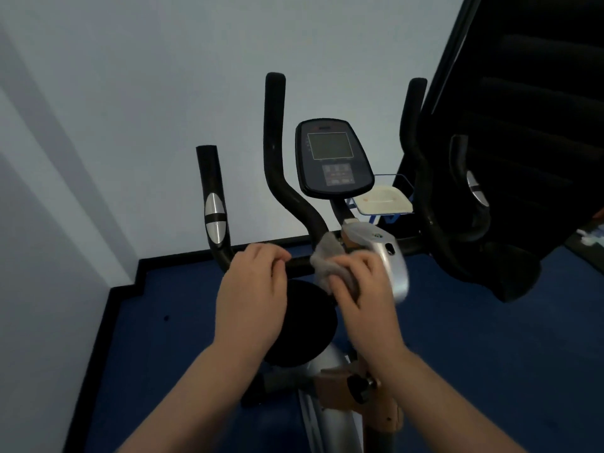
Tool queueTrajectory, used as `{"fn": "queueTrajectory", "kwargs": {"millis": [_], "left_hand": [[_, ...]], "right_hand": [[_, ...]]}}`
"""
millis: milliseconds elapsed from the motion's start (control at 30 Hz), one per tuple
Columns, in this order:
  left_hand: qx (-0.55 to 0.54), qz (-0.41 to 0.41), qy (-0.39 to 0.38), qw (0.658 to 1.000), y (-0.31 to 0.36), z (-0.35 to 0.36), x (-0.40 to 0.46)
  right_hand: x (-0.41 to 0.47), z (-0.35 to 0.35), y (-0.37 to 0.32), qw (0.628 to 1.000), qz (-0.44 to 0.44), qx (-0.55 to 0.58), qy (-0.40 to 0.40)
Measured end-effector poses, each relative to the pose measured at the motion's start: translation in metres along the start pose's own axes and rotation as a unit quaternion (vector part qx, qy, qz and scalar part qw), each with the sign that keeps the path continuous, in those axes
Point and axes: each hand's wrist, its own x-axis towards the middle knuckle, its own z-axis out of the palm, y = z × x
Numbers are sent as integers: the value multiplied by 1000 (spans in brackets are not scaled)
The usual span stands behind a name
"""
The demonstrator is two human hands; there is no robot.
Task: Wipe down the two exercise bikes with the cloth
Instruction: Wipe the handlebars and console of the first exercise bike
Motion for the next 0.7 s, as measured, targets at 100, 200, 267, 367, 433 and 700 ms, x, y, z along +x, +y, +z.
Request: {"fn": "queueTrajectory", "kwargs": {"millis": [100,200,267,367,433,700], "left_hand": [[36,15,20,999,-2,0,-1],[75,18,-14,997,-2,1,2],[107,19,-48,993,-3,2,3],[77,-9,-78,994,-5,2,4],[35,-23,-71,997,-7,3,3],[30,-21,-66,997,-8,2,1]], "right_hand": [[-16,3,4,999,-28,21,7],[16,8,0,999,-39,-5,-9],[41,9,-5,999,-26,-3,-26],[33,8,-4,999,-36,8,-16],[1,8,0,999,-24,41,7],[29,9,-4,997,21,76,5]]}}
